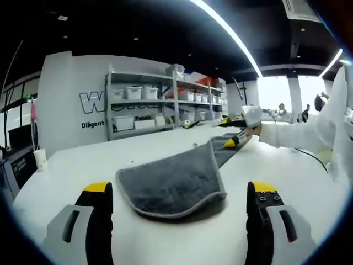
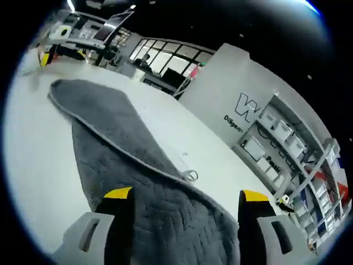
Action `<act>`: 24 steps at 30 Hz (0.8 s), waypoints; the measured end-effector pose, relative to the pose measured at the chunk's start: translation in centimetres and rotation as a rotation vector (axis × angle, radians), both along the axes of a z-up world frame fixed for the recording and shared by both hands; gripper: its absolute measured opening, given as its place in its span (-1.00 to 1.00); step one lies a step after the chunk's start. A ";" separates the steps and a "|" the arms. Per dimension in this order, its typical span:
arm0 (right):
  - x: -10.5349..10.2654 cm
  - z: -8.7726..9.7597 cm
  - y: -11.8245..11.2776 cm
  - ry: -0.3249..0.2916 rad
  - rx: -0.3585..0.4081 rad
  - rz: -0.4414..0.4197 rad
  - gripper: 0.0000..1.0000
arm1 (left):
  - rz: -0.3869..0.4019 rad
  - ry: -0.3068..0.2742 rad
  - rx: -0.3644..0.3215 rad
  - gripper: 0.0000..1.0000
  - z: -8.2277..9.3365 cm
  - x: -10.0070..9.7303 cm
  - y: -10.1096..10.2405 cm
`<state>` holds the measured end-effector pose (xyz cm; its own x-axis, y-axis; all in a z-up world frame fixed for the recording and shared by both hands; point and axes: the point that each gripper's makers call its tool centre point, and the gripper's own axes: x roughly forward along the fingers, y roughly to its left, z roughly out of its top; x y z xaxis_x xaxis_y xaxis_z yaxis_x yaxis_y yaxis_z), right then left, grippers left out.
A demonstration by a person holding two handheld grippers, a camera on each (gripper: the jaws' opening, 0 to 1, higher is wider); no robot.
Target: Open the folded towel by lifting each exposed corner and separating the folded layers until the towel lies flat within the target outline without major curled edges
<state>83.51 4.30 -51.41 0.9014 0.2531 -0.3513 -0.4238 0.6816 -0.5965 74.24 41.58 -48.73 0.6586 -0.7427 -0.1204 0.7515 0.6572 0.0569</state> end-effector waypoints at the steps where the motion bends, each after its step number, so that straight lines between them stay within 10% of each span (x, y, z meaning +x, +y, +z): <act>1: 0.4 -0.1 0.1 0.001 -0.001 0.001 0.51 | 0.000 -0.001 -0.004 0.98 0.1 0.0 0.0; 16: 4.3 -0.7 0.5 -0.006 -0.017 -0.022 0.17 | -0.002 -0.003 -0.018 0.97 0.2 0.1 -0.1; 24: 3.5 -2.3 3.4 -0.025 -0.246 0.188 -0.55 | 0.001 0.002 -0.024 0.97 0.0 0.2 0.0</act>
<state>87.03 7.66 -53.67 0.8560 0.3260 -0.4011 -0.5119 0.4266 -0.7456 74.45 41.58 -48.70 0.6590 -0.7449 -0.1041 0.7511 0.6590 0.0400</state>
